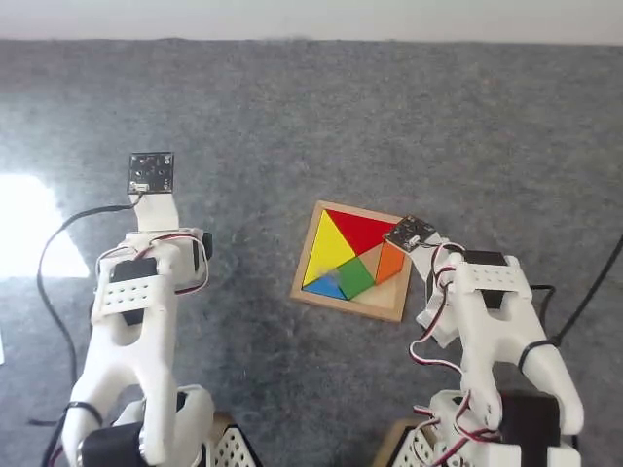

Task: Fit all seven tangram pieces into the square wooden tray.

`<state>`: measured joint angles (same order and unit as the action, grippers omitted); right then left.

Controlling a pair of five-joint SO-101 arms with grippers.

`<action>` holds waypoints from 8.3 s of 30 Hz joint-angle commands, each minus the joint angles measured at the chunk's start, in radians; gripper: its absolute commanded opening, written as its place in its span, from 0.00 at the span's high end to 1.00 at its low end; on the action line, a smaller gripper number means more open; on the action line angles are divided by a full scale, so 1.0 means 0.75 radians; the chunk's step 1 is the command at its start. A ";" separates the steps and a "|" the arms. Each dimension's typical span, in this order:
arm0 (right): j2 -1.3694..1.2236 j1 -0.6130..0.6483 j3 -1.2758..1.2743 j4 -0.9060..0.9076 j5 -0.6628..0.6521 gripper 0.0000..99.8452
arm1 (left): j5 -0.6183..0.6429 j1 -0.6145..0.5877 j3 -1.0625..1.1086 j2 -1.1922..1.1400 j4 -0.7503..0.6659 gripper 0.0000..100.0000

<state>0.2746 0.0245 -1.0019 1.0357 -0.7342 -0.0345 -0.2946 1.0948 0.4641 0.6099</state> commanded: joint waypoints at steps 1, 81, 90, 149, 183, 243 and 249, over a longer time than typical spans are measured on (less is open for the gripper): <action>-0.044 0.026 0.012 0.003 0.008 0.79 | -0.014 -0.014 -0.015 0.010 -0.020 0.79; 0.087 0.017 -0.115 0.087 -0.691 0.72 | -0.061 -0.008 -0.015 0.000 -0.027 0.79; 0.097 0.083 -0.115 0.040 -0.458 0.73 | -0.061 -0.008 -0.015 0.008 -0.023 0.79; 0.101 -0.707 0.137 0.195 -0.910 0.74 | -0.061 -0.008 -0.017 0.010 -0.020 0.79; 0.099 -0.390 -0.020 0.011 -0.274 0.78 | -0.061 -0.008 -0.015 0.010 -0.020 0.79; 0.085 -0.533 0.057 0.193 -0.927 0.75 | -0.070 -0.016 -0.017 0.012 -0.020 0.79; 0.085 -0.529 -0.039 0.103 -0.931 0.75 | -0.070 -0.016 -0.017 0.012 -0.020 0.79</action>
<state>0.3360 -0.3667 -0.9835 1.1753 -1.4170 -0.0760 -0.3023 1.0948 0.4626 0.6099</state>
